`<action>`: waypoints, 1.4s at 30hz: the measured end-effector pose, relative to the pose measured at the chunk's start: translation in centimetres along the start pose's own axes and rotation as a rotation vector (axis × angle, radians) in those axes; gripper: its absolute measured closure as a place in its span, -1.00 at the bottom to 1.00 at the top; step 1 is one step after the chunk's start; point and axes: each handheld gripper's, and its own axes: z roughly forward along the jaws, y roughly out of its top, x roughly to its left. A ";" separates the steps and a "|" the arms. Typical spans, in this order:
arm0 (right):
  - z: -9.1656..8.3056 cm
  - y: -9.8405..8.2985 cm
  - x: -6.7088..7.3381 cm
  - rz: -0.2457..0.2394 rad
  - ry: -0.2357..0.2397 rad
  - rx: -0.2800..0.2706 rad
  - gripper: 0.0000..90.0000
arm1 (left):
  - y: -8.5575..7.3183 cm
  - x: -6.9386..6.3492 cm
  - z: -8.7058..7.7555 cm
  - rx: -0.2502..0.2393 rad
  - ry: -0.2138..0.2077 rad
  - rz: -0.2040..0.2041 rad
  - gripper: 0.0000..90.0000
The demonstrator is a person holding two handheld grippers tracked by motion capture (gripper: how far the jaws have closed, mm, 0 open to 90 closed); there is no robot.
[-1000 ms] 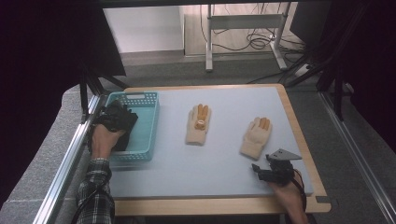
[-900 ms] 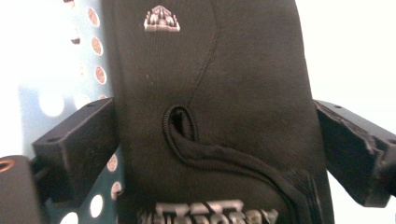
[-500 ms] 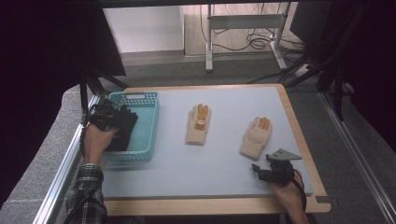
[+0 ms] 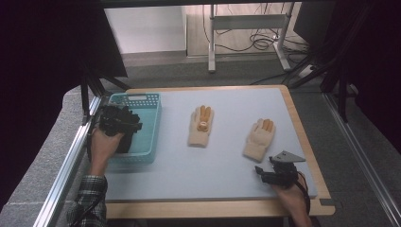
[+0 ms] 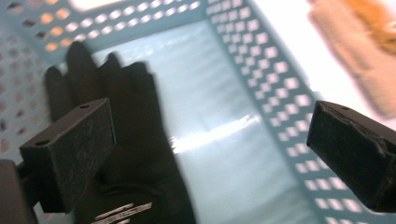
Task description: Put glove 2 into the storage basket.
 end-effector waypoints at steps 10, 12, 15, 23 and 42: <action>0.0 0.0 0.0 0.000 0.000 0.001 -0.39 | 0.2 -4.7 -1.1 -0.072 -0.085 0.107 -0.96; 0.0 0.0 0.0 0.000 0.000 0.001 -0.39 | 0.3 -6.1 -1.3 -0.089 -0.111 0.138 -0.96; 0.0 0.0 0.0 0.000 0.000 0.000 -0.39 | 0.1 -8.1 -1.6 -0.129 -0.155 0.166 -0.96; 0.0 0.0 0.0 -0.001 0.000 0.000 -0.40 | -2.4 -13.6 -1.4 -0.196 -0.270 0.227 -0.96; 0.0 0.0 0.0 0.004 0.002 0.000 -0.40 | -9.2 -17.3 3.0 -0.135 -0.268 0.286 -0.94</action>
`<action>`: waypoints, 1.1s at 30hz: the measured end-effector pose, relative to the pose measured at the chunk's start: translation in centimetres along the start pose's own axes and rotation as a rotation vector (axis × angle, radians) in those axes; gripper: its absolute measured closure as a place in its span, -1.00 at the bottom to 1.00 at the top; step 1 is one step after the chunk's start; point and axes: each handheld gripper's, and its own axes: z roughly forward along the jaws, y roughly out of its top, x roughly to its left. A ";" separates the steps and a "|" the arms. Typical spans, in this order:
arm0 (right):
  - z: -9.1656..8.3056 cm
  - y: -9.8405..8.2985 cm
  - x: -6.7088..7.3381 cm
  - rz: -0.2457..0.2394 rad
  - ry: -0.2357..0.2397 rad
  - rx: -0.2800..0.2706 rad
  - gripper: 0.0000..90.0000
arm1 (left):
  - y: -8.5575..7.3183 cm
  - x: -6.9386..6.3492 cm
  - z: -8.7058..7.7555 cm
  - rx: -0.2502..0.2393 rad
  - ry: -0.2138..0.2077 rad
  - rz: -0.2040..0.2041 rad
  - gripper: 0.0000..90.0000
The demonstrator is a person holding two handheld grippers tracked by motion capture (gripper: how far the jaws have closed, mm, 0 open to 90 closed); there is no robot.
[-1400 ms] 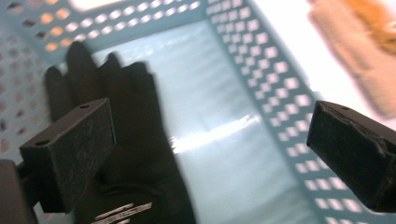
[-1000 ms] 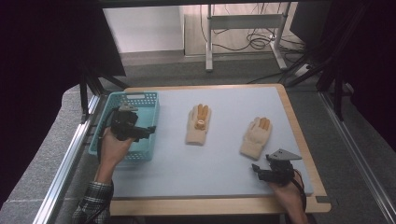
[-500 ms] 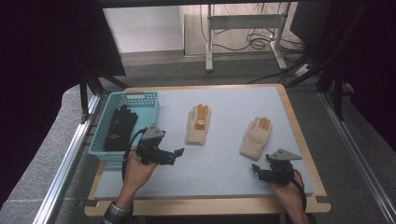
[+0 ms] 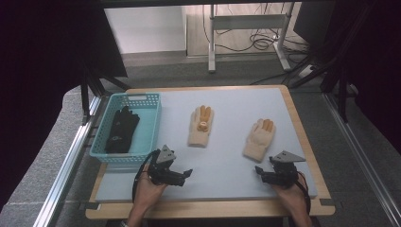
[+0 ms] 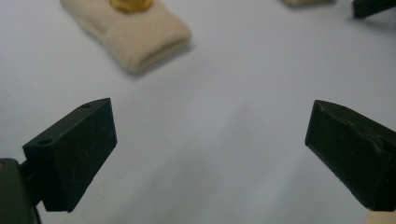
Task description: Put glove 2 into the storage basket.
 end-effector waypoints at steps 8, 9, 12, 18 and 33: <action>0.0 0.1 0.0 -0.008 0.001 0.005 -0.42 | -1.9 0.1 2.1 0.113 0.066 0.011 -0.94; 0.0 0.1 0.0 -0.011 0.000 0.006 -0.42 | -2.0 0.2 2.3 0.119 0.061 0.002 -0.95; 0.1 0.1 0.1 -0.013 0.000 0.007 -0.43 | -2.1 0.6 2.3 0.118 0.043 -0.041 -0.93; 0.1 0.0 0.1 -0.014 0.001 0.004 -0.44 | -2.1 0.6 2.3 0.118 0.045 -0.038 -0.94; -0.1 0.4 0.1 -0.005 0.010 0.017 -0.42 | -2.2 0.6 2.3 0.118 0.047 -0.034 -0.93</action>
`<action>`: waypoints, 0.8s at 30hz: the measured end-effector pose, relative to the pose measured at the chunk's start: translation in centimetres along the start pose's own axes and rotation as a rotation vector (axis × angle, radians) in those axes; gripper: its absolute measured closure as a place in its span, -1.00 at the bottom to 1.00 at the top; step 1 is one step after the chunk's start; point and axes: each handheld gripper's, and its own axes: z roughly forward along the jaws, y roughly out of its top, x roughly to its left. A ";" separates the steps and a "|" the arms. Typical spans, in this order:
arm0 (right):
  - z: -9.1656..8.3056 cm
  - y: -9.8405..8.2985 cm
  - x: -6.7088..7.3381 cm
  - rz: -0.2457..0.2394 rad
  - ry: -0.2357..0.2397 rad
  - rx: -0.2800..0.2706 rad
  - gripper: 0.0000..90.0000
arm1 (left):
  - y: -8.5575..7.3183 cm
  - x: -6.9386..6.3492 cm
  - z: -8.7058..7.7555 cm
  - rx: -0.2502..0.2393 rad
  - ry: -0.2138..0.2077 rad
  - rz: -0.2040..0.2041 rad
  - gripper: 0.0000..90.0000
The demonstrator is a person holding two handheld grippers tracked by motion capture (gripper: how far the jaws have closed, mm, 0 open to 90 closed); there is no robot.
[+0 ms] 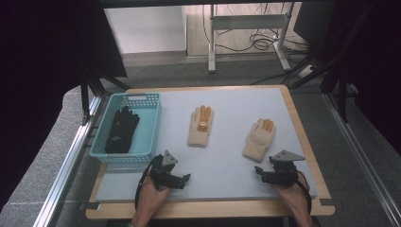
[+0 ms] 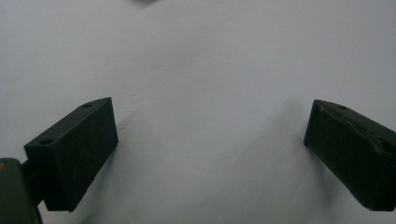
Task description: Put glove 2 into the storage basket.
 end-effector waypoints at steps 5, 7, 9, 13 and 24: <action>-0.9 0.8 -0.5 0.003 0.001 -0.027 -0.35 | 0.0 0.0 0.0 -0.002 0.000 -0.004 -0.93; -1.1 1.2 -0.8 0.004 0.002 -0.024 -0.32 | 0.0 0.0 0.0 -0.003 0.000 -0.004 -0.93; -1.4 1.9 -1.4 0.012 0.007 -0.022 -0.25 | 0.0 0.0 0.0 -0.004 0.000 -0.005 -0.93; -1.3 3.3 -2.2 0.022 0.016 -0.024 -0.10 | 0.0 0.0 0.0 -0.003 0.000 -0.005 -0.93; 2.1 6.8 -4.1 0.051 -0.001 -0.001 -0.37 | 0.0 0.0 0.0 -0.004 0.000 -0.005 -0.93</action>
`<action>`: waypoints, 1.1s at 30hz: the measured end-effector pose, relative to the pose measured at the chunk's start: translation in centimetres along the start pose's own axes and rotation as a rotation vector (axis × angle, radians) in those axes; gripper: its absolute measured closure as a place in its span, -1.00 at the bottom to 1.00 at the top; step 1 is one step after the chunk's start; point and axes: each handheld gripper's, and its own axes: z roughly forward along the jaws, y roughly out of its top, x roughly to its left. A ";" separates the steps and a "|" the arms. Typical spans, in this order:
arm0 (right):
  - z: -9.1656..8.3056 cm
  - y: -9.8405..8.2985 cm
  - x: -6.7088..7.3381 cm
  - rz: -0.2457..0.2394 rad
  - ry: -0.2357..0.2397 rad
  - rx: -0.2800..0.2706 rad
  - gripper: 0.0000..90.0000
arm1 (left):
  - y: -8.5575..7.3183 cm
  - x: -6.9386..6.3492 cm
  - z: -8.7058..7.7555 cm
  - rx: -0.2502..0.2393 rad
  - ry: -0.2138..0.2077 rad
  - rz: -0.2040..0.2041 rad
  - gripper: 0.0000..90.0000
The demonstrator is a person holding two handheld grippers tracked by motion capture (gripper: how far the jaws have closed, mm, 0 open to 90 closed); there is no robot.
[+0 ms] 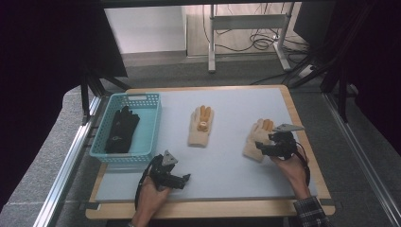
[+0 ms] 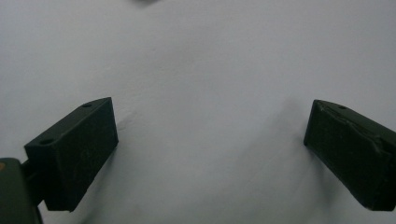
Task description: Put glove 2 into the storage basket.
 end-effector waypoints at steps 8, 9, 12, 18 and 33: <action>3.7 0.3 -0.9 0.000 -0.063 0.053 -0.50 | 0.0 0.0 0.0 -0.001 0.000 -0.001 -0.93; 4.0 0.2 -1.0 0.004 -0.067 0.062 -0.49 | 0.0 0.0 0.0 -0.001 0.000 -0.001 -0.93; 4.4 -0.2 -1.3 0.016 -0.060 0.065 -0.35 | 0.0 0.0 0.0 -0.001 0.000 -0.001 -0.93; 3.8 -0.4 -1.2 0.007 -0.054 0.078 0.16 | 0.0 0.0 0.0 -0.001 0.001 0.000 -0.93; 2.4 0.0 -1.6 0.045 -0.031 0.047 0.32 | 0.0 0.0 0.0 -0.001 0.000 -0.001 -0.93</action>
